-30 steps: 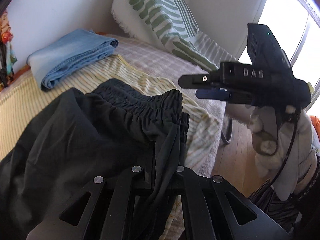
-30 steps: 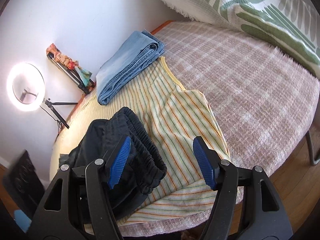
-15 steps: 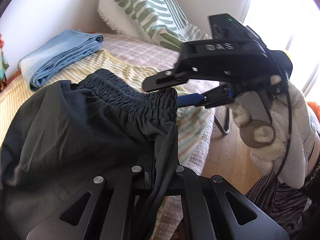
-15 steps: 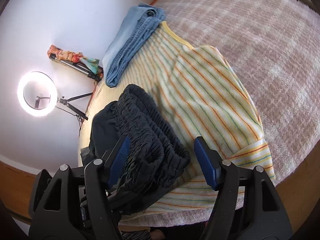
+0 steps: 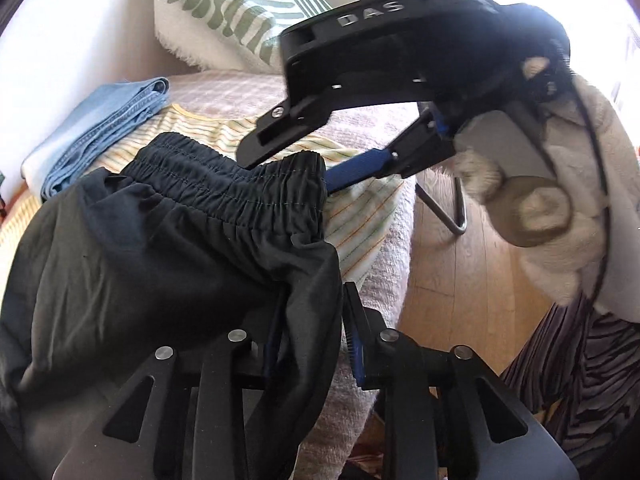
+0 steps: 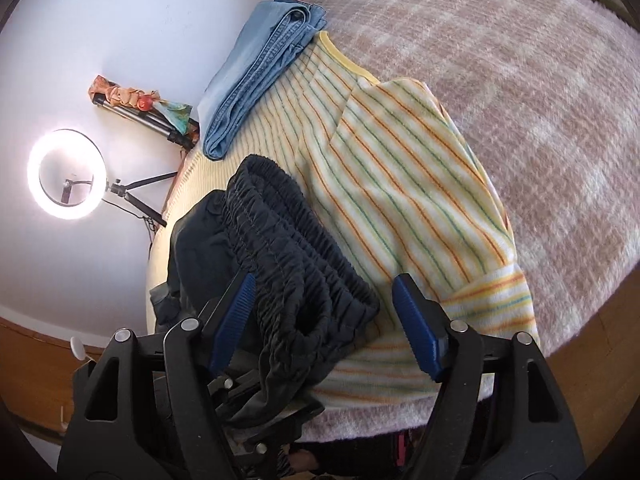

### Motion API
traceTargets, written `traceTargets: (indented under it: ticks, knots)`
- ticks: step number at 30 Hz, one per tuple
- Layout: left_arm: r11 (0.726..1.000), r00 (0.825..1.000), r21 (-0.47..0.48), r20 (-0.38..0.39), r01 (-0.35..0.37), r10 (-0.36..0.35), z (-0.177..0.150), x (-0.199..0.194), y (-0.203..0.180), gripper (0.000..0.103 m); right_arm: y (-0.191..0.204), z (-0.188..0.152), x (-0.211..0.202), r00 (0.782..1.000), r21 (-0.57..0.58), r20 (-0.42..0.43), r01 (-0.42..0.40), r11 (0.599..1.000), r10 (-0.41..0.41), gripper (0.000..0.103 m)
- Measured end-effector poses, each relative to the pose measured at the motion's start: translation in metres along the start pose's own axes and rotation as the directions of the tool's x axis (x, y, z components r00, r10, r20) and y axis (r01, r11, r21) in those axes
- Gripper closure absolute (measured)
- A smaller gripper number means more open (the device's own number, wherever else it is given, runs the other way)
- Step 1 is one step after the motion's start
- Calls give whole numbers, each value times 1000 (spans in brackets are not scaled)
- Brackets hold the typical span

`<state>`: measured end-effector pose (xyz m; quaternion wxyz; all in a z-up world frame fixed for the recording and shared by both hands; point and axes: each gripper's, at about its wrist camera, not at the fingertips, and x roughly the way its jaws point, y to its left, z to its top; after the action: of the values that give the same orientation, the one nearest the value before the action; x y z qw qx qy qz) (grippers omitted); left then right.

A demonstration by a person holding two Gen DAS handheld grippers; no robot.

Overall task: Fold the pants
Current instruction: 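Close the right tool on the waistband while the left tool releases it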

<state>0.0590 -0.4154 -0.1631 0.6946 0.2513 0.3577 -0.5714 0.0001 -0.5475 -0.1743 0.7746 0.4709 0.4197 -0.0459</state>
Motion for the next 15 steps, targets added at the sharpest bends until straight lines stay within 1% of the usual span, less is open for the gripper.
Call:
traceTargets:
  ticks: [2, 4, 6, 10, 11, 12, 13, 14, 15]
  knots:
    - [1000, 1000, -22, 7, 17, -17, 0, 0, 4, 78, -3, -5, -2, 1000, 7, -4, -10, 1000, 10, 29]
    - [999, 1000, -31, 9, 24, -23, 0, 0, 5, 78, -7, -7, 0, 997, 30, -10, -74, 997, 75, 29]
    - [999, 1000, -33, 13, 21, -21, -2, -3, 3, 78, -5, -5, 5, 994, 44, -18, -110, 993, 111, 29]
    - [998, 1000, -57, 17, 24, -23, -2, -2, 4, 78, 6, -5, 15, 994, 19, -13, -107, 994, 107, 29]
    - [998, 1000, -65, 17, 26, -25, -2, -3, 4, 78, 10, -6, 16, 996, 3, -8, -91, 996, 91, 35]
    - [997, 1000, -75, 13, 27, -26, -1, -5, 5, 78, 14, -6, 18, 998, -19, -5, -67, 998, 67, 50]
    - [996, 1000, -86, 1, 30, -30, 0, -7, 7, 78, 19, -7, 19, 999, -53, 3, -33, 998, 33, 61]
    - [995, 999, -94, -7, 34, -35, 0, -10, 8, 76, 21, -8, 20, 1000, -67, 12, -19, 998, 20, 70]
    - [992, 999, -115, -10, 47, -48, -2, -21, 11, 75, 23, -8, 19, 999, -71, 25, -26, 997, 28, 72]
